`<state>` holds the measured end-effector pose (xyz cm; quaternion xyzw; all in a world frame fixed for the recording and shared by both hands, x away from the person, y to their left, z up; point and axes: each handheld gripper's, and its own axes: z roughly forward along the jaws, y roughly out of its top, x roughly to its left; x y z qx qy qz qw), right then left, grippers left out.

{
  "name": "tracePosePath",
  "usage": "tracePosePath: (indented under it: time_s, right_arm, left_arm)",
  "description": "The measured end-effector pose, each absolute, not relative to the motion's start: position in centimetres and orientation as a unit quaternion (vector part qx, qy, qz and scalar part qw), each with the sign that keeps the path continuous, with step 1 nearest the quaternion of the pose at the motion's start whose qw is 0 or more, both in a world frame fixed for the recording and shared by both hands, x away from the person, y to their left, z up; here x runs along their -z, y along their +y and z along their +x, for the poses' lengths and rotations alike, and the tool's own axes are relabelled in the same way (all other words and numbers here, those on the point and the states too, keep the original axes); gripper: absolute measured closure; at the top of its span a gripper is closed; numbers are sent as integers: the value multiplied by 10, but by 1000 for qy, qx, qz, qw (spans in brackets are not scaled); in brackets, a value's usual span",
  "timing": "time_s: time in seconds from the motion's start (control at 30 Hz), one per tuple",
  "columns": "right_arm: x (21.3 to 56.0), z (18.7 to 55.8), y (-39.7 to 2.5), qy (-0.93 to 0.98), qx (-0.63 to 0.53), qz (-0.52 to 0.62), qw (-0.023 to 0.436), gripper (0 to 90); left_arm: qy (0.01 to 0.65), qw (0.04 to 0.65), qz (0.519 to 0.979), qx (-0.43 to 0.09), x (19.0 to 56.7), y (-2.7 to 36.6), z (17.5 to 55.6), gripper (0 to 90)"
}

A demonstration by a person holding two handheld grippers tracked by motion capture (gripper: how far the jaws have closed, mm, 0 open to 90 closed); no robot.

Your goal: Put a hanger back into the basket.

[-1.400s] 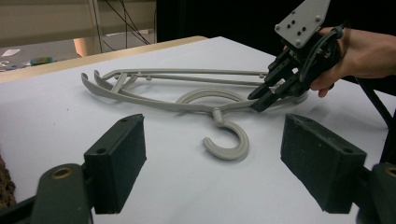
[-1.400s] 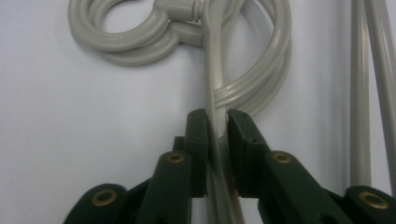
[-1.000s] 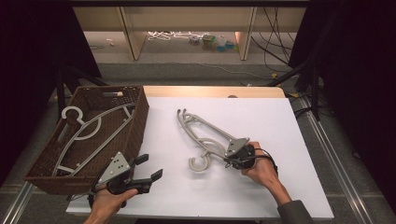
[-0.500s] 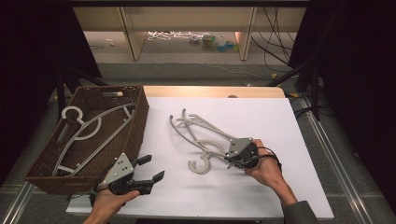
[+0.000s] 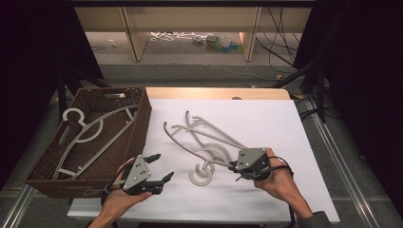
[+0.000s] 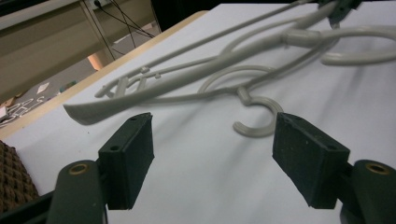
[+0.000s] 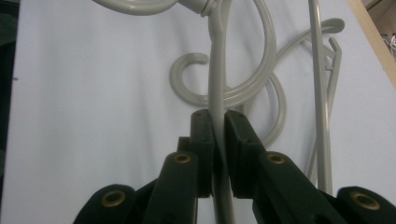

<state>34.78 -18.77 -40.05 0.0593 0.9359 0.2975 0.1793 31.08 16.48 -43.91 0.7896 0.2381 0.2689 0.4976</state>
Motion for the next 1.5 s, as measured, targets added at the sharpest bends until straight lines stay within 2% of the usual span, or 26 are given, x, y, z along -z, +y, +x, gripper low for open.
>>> tracePosePath:
  time_s: [0.2, 0.23, 0.57, 0.8, 0.87, 0.93, 1.13, 1.27, 1.4, 1.43, 1.5]
  right_arm:
    - [396, 336, -187, 937, -302, 57, 164, 828]
    - [395, 336, -187, 937, -301, 51, 173, 828]
    - [389, 320, -182, 939, -304, 29, 158, 828]
    - [391, 314, -173, 943, -300, 5, 142, 828]
    - [391, 314, -171, 944, -298, -1, 145, 828]
    - [390, 314, -172, 943, -302, 3, 141, 828]
    - [390, 315, -175, 943, -304, -9, 136, 828]
    - [387, 318, -180, 938, -318, -18, 135, 825]
    - [383, 323, -187, 927, -348, -14, 139, 791]
    - [382, 324, -188, 926, -348, -11, 146, 781]
    - [381, 326, -189, 925, -349, 8, 153, 745]
  left_arm:
    - [207, 482, 807, -271, 440, 142, 324, 290]
    - [203, 480, 810, -269, 440, 140, 324, 287]
    - [139, 442, 838, -290, 442, 123, 317, 298]
    - [85, 420, 854, -297, 442, 115, 313, 416]
    - [59, 412, 858, -301, 442, 113, 312, 494]
    - [44, 405, 865, -293, 440, 112, 309, 628]
    - [-14, 375, 872, -313, 436, 109, 304, 699]
    - [-51, 353, 865, -353, 425, 106, 298, 729]
    - [-54, 351, 868, -346, 419, 104, 296, 764]
    - [-67, 329, 878, -341, 416, 105, 296, 778]
    - [-45, 353, 876, -326, 417, 103, 296, 795]
